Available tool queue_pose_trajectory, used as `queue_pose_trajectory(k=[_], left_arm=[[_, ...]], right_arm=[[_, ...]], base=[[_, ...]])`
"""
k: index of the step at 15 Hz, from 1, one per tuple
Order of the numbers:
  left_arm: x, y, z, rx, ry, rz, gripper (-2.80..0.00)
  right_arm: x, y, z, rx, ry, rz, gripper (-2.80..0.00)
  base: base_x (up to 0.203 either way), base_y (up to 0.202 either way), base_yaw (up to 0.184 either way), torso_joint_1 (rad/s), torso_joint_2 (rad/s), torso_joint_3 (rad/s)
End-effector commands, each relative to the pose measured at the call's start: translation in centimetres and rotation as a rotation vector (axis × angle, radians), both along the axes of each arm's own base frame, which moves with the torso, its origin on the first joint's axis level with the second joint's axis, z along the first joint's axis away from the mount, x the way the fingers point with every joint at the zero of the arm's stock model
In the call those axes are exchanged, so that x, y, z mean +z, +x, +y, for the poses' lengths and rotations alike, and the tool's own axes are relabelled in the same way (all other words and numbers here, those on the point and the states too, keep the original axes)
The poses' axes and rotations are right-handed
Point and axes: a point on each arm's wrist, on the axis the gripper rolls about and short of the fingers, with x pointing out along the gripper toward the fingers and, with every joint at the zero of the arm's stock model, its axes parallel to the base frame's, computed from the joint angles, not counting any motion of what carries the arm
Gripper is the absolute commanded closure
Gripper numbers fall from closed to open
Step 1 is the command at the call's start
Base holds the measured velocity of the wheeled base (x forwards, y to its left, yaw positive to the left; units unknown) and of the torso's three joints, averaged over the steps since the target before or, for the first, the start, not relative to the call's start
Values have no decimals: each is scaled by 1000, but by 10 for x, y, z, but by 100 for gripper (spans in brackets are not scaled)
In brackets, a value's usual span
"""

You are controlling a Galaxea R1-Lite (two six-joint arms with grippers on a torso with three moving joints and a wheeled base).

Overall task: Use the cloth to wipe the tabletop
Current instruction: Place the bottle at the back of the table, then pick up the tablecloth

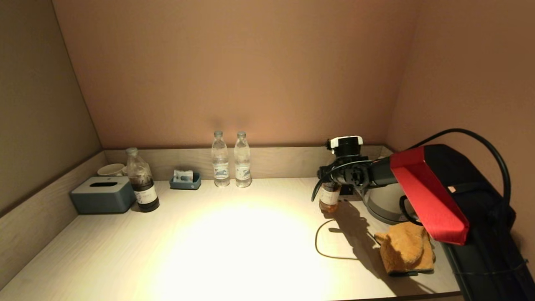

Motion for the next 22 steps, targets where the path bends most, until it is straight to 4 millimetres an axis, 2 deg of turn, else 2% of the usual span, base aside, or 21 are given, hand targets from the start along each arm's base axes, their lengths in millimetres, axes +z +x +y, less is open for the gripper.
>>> queue_pose_trajectory(k=[1,4,7,10,11,13,14,15,17,19,20,22], left_arm=[[0,0,0,0,0,1,0],[0,0,0,0,0,1,0],[0,0,0,0,0,1,0],[0,0,0,0,0,0,0],[0,0,0,0,0,0,0],[0,0,0,0,0,1,0],[0,0,0,0,0,1,0],[0,0,0,0,0,1,0],[0,0,0,0,0,1,0],[0,0,0,0,0,0,0],[0,0,0,0,0,1,0],[0,0,0,0,0,1,0]], right_arm=[[9,-4,2,3,3,-13,-280],[23,-11,3,8,7,-33,-280],[53,-26,4,18,15,-76,-280],[54,-28,6,22,15,-78,-280],[62,-35,10,34,15,-87,-280],[107,-65,16,62,27,-164,-280],[130,-86,21,82,34,-200,-280],[144,-106,26,102,38,-217,-280],[164,-139,29,134,42,-250,-280],[173,-161,30,159,35,-265,-280],[186,-181,27,173,35,-295,-280],[195,-215,25,208,33,-316,-280]], base=[[0,0,0,0,0,0],[0,0,0,0,0,0],[0,0,0,0,0,0],[0,0,0,0,0,0],[0,0,0,0,0,0],[0,0,0,0,0,0],[0,0,0,0,0,0],[0,0,0,0,0,0],[0,0,0,0,0,0],[0,0,0,0,0,0],[0,0,0,0,0,0],[0,0,0,0,0,0]])
